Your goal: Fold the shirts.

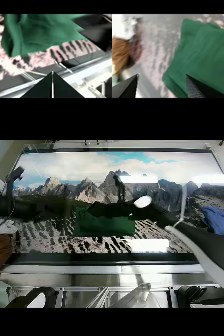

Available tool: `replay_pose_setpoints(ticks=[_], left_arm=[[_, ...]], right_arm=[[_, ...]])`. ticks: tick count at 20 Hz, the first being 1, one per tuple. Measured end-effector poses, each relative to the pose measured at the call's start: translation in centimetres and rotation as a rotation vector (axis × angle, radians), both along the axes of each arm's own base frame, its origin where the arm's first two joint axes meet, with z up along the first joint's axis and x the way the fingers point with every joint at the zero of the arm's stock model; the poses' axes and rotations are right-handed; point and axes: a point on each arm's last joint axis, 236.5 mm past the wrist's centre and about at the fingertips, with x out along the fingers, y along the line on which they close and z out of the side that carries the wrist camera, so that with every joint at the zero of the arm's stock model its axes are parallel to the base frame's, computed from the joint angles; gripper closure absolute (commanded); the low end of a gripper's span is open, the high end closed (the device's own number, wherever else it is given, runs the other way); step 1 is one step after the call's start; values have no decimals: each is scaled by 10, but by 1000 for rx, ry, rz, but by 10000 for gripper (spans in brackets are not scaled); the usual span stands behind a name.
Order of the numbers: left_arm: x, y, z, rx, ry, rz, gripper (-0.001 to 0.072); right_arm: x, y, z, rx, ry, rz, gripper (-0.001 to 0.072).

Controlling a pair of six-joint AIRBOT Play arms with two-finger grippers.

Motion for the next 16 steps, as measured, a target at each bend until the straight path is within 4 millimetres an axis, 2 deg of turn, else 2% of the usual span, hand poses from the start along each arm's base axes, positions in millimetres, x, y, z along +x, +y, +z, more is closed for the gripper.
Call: replay_pose_setpoints(ticks=[1, 2, 4, 5, 6, 7, 8, 9, 11, 13, 14, 16], left_arm=[[-11, 5, -6, 5, -2, 22, 687], [-20, 7, -10, 8, -12, 43, 686], [-31, 7, -16, 10, -35, 60, 686], [-34, 5, -17, 7, -45, 63, 686], [-37, 2, -18, 5, -50, 57, 686], [-39, -2, -18, -4, -51, 50, 686], [-39, -6, -20, -14, -50, 41, 686], [-40, -12, -20, -32, -45, 27, 686], [-40, -25, -23, -71, -30, -11, 686], [-39, -36, -29, -100, -3, -43, 686], [-40, -41, -32, -113, 15, -60, 686], [-41, -49, -39, -130, 46, -88, 686]], right_arm=[[-1, 6, -7, -11, -3, -12, 225], [-2, 9, -8, -17, -14, -15, 297], [4, 0, 2, -24, -53, -12, 295], [11, -13, 15, -25, -78, -5, 296], [18, -33, 27, -32, -92, -1, 295], [25, -56, 37, -48, -89, -5, 249], [33, -88, 43, -80, -71, -25, 144], [38, -121, 43, -125, -43, -52, 104], [37, -188, 24, -232, 67, -115, 103], [25, -234, -9, -297, 192, -166, 102], [17, -247, -27, -314, 245, -179, 101], [6, -253, -57, -309, 338, -182, 35]])
